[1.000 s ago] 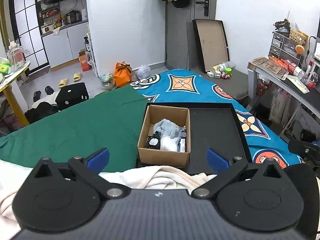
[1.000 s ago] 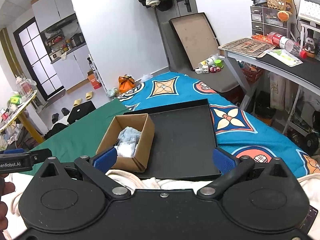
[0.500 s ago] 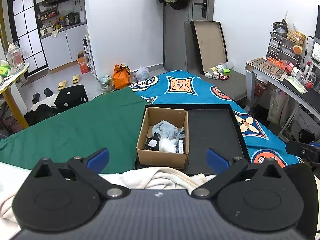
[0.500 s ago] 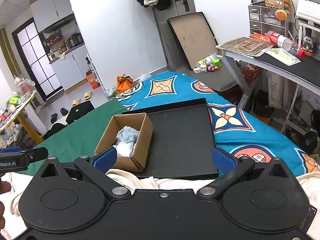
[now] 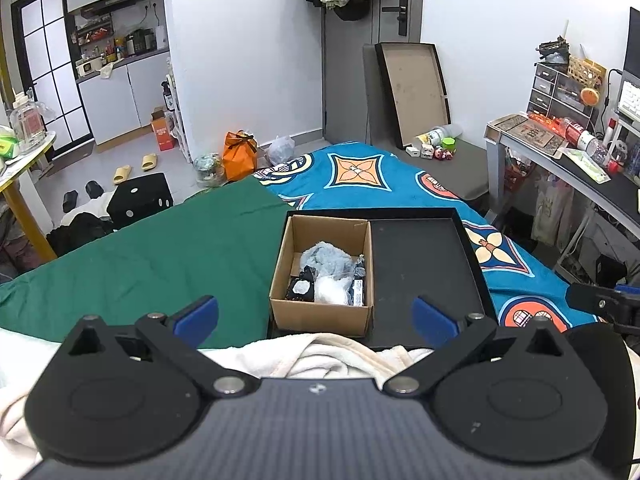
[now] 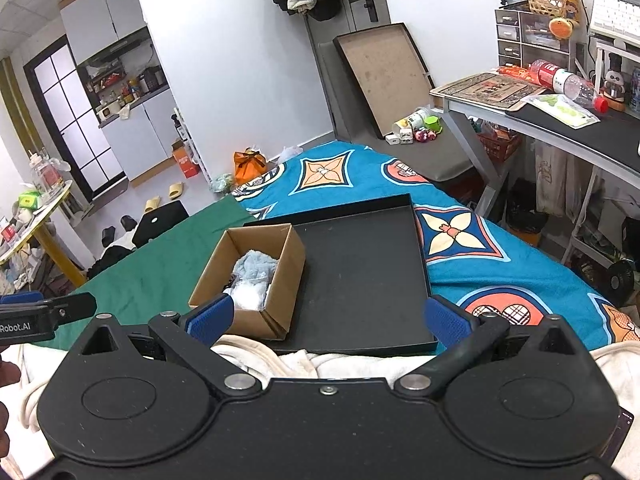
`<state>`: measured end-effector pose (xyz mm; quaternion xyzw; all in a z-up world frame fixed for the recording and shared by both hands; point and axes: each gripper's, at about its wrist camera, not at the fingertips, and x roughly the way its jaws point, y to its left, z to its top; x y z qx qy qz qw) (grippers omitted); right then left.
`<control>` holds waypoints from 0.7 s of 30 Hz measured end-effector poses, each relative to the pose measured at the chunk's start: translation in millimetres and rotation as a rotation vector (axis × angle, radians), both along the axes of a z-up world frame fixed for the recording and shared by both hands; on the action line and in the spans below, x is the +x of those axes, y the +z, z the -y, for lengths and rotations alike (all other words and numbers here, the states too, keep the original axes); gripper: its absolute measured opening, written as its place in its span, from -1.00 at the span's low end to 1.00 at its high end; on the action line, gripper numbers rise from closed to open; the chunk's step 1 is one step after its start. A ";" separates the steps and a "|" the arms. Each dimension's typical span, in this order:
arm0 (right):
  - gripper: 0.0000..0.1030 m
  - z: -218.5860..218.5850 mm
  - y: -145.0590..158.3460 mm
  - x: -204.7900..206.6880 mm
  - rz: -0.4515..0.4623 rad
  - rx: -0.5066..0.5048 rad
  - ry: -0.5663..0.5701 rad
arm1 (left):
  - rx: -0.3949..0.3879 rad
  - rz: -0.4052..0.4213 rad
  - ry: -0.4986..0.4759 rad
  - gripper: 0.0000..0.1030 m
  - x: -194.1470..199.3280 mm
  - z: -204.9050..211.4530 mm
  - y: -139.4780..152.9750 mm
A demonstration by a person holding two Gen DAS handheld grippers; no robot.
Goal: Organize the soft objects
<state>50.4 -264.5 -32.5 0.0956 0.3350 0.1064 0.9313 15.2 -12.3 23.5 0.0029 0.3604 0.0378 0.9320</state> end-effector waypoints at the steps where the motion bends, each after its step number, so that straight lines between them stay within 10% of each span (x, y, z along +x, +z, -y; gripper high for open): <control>1: 1.00 -0.1 0.2 -0.4 0.001 -0.002 -0.001 | 0.001 0.000 0.001 0.99 -0.1 0.4 -0.1; 21: 1.00 2.9 0.4 -4.9 -0.002 0.008 -0.002 | 0.000 0.002 -0.009 0.99 -4.4 6.1 0.5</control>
